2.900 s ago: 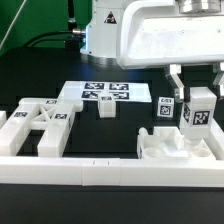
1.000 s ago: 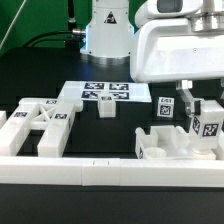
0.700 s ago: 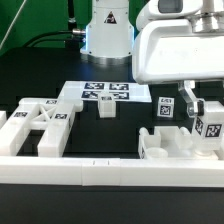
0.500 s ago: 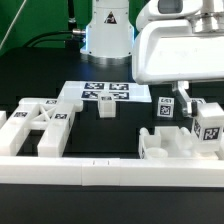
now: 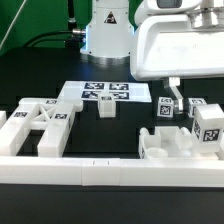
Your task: Assemble chair
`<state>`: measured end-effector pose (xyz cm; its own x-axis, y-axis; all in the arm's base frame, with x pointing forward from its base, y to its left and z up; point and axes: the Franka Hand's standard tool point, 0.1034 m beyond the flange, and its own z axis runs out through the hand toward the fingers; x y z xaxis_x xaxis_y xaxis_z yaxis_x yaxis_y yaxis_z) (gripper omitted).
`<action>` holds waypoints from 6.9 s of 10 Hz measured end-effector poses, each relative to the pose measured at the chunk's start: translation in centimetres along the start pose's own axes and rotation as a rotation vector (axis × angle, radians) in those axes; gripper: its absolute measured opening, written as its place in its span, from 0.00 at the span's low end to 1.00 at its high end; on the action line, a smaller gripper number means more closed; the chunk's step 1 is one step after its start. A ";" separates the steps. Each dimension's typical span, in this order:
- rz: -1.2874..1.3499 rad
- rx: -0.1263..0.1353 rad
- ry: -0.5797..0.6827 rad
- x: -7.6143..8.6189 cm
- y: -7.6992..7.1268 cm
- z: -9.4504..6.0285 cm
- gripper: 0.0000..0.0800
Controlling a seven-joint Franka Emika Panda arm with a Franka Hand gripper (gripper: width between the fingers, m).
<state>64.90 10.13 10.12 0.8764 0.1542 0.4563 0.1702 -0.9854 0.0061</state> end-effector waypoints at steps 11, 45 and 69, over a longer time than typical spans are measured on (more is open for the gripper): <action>0.009 0.057 -0.423 0.8 1.3 -0.2 0.81; 1.745 -0.325 -0.381 -0.4 -1.8 1.0 0.36; 0.273 -0.007 -0.480 -0.9 -1.7 1.3 0.39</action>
Offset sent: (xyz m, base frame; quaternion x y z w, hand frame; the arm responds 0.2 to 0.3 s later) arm 0.0000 0.0000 0.0000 0.0000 0.0000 0.0000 1.0000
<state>64.42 11.77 8.51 0.9956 -0.0928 -0.0147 -0.0934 -0.9944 -0.0487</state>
